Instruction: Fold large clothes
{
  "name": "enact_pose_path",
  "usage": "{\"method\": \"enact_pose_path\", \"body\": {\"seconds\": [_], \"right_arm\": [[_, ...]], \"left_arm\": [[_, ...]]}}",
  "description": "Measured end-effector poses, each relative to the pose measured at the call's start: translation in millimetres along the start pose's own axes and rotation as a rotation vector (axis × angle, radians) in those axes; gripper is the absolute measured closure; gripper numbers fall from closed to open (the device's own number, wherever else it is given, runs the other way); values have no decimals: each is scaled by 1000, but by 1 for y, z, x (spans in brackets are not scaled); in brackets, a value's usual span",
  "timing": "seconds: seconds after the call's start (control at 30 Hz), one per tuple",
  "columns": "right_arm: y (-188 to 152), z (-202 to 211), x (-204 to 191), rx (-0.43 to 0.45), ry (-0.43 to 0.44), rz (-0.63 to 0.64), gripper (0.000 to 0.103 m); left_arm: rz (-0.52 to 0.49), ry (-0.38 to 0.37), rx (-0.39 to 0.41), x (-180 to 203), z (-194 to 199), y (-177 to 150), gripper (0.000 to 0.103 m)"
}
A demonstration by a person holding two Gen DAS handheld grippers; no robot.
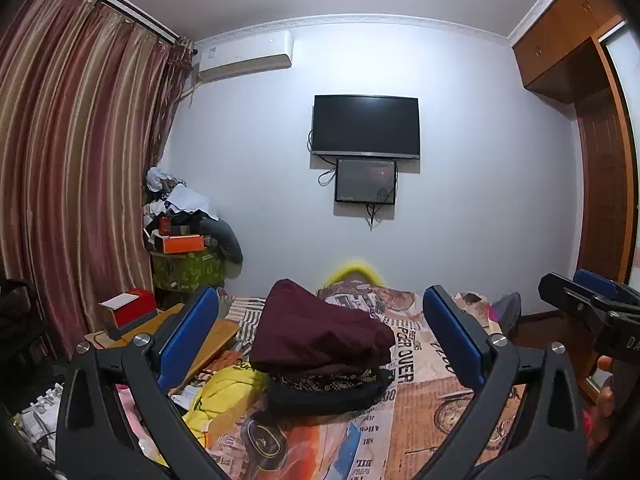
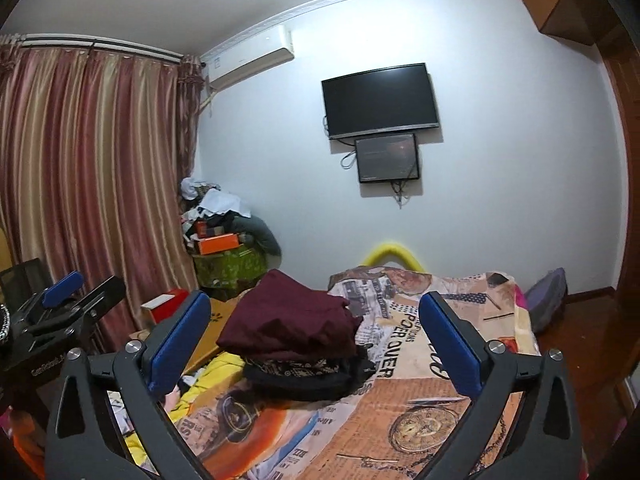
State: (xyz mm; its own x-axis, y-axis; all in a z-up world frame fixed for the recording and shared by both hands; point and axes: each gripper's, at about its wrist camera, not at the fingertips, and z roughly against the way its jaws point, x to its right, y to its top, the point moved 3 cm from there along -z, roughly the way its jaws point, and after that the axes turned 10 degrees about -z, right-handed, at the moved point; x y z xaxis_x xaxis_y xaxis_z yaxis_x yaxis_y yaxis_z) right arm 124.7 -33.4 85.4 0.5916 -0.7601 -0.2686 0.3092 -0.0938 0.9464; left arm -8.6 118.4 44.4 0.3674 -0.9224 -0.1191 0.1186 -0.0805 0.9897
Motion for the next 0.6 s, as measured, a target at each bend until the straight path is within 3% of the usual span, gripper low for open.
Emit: {"method": "enact_pose_path", "body": {"seconds": [0.6], "right_arm": [[-15, 13, -6, -35, -12, 51, 0]], "left_arm": [[-10, 24, -19, 2, -2, -12, 0]]}}
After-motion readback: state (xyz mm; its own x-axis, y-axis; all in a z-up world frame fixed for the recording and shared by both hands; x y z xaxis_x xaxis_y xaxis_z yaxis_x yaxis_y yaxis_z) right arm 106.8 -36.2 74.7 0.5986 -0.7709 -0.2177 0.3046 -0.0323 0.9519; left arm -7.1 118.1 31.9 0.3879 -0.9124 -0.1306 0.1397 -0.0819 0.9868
